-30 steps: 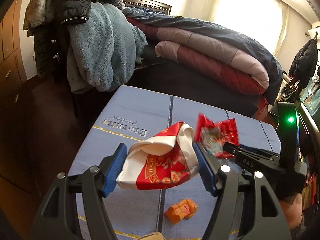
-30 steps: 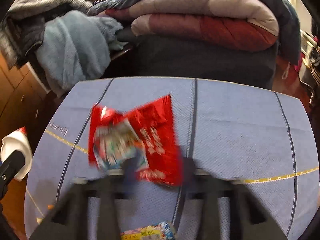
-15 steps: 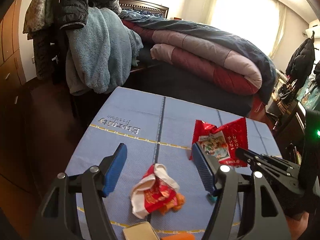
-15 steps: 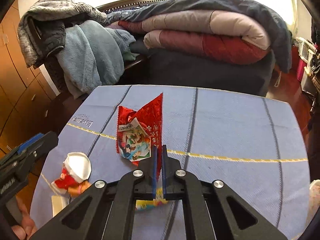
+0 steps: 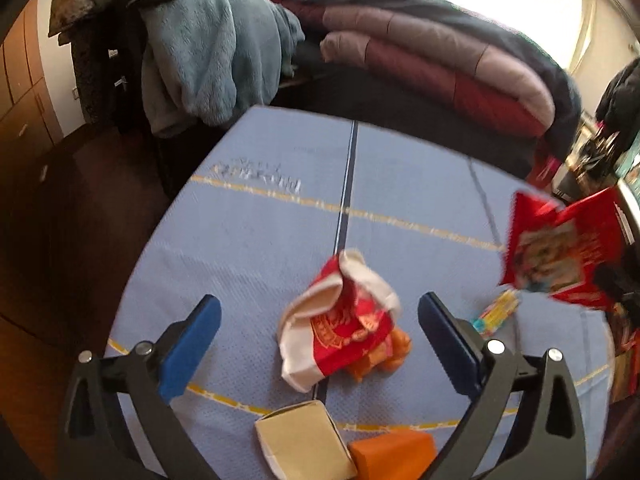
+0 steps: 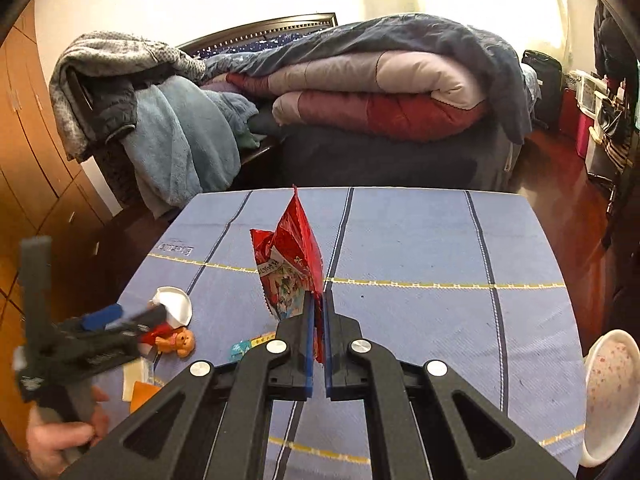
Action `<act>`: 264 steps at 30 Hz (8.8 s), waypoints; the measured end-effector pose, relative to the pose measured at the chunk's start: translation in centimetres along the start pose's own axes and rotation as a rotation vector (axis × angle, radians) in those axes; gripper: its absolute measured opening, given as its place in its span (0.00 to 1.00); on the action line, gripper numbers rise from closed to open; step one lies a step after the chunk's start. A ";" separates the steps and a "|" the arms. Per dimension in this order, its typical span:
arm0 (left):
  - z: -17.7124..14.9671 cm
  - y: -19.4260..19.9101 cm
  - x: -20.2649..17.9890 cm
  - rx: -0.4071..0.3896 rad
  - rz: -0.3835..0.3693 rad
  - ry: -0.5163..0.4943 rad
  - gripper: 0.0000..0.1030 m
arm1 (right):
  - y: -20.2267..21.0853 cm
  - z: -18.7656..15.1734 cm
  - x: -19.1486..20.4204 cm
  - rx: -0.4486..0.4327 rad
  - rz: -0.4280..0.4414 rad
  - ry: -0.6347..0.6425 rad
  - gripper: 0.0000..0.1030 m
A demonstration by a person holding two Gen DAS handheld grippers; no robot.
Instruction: Collect trash
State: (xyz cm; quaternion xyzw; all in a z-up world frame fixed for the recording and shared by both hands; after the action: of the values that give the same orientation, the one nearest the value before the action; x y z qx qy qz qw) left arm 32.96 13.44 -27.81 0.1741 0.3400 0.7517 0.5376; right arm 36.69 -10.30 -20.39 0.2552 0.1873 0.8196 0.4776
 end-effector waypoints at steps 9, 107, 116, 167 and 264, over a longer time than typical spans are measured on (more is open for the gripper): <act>-0.4 0.1 0.9 -0.044 -0.033 0.088 0.67 | 2.0 -0.5 -0.6 -0.014 0.011 -0.009 0.04; -8.6 9.0 -43.3 -0.045 -0.659 -0.508 0.96 | 18.5 -12.2 -31.4 -0.084 -0.599 -0.449 0.66; -5.5 8.1 -29.3 -0.079 -0.375 -0.321 0.96 | 16.8 -9.3 -21.6 -0.084 -0.417 -0.304 0.84; -0.3 7.8 -6.2 -0.187 0.062 0.072 0.79 | 6.3 -7.6 0.0 0.082 -0.012 -0.044 0.85; -10.6 8.1 -51.5 -0.047 -0.668 -0.570 0.87 | 17.8 -13.1 -36.0 -0.111 -0.651 -0.492 0.45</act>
State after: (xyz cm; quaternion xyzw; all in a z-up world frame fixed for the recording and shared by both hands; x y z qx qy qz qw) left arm 39.33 -39.21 -24.28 0.2429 0.1985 0.4658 0.8274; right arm 31.55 -51.15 -29.70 0.3449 0.0942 0.5489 0.7556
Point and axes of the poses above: each gripper's, at about its wrist camera, not at the fingertips, and y roughly against the way its jaws point, x to its left, z to its top, the point moved 2 cm from there along -y, roughly the way its jaws point, and after that the axes turned 9 degrees about -x, right-handed, at the moved point
